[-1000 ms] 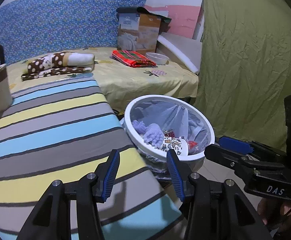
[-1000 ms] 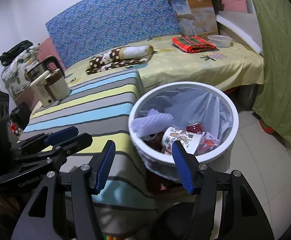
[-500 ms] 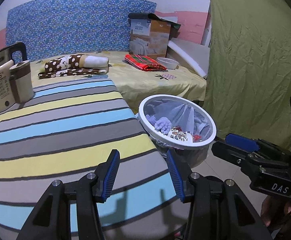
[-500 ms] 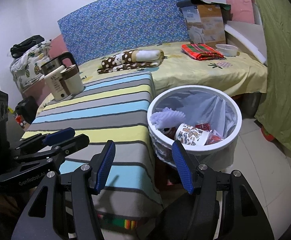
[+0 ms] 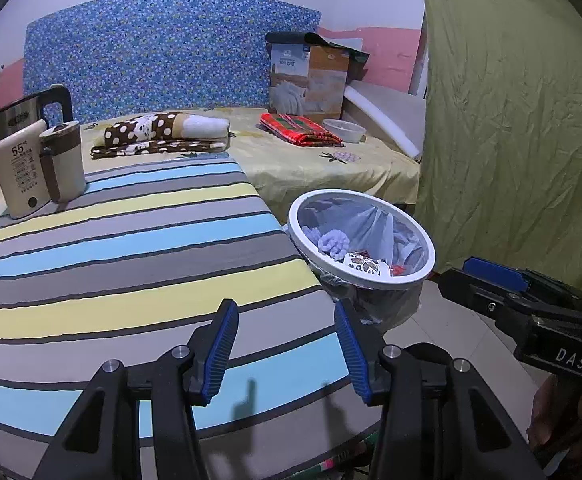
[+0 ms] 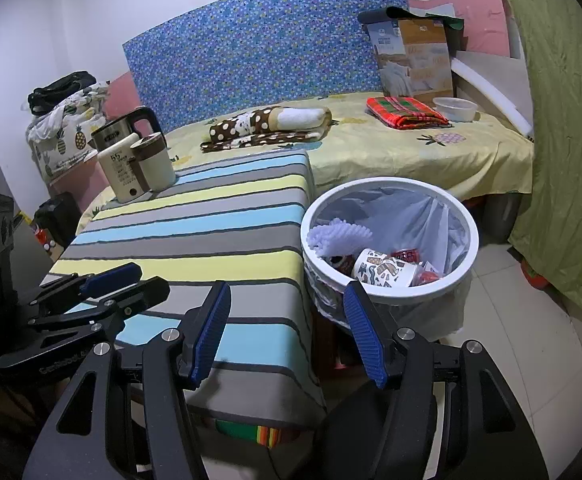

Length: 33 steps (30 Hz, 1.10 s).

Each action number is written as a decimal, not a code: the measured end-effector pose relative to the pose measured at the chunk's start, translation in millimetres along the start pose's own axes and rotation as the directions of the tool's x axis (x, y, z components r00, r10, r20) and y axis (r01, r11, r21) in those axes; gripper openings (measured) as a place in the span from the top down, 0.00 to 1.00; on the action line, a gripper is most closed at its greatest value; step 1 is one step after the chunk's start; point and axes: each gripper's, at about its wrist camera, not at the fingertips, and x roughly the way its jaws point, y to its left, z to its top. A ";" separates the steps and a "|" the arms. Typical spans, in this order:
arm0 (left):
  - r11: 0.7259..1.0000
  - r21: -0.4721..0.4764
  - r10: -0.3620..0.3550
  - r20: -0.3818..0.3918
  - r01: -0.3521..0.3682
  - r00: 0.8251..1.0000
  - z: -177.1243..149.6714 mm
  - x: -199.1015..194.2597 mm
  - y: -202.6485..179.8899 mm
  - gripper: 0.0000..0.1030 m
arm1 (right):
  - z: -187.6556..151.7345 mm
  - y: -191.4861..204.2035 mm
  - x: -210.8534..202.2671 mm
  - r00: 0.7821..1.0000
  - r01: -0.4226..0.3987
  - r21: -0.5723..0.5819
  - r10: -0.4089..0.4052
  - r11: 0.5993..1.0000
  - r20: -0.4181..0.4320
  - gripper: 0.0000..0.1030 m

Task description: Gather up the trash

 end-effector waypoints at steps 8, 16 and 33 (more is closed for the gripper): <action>1.000 0.014 0.013 0.015 -0.013 1.000 1.1 -4.5 -2.0 0.52 | 0.0 3.0 -1.7 1.000 0.001 -0.004 -0.001 1.000 0.006 0.41; 1.000 0.006 0.016 0.022 -0.016 1.000 1.2 -5.5 0.1 0.52 | 0.2 3.8 -1.7 1.000 0.001 -0.004 -0.001 1.000 0.005 0.41; 1.000 0.002 0.027 0.024 -0.027 0.999 1.4 -4.7 1.2 0.52 | 0.7 4.7 -1.8 1.000 0.000 -0.004 0.000 1.000 0.006 0.41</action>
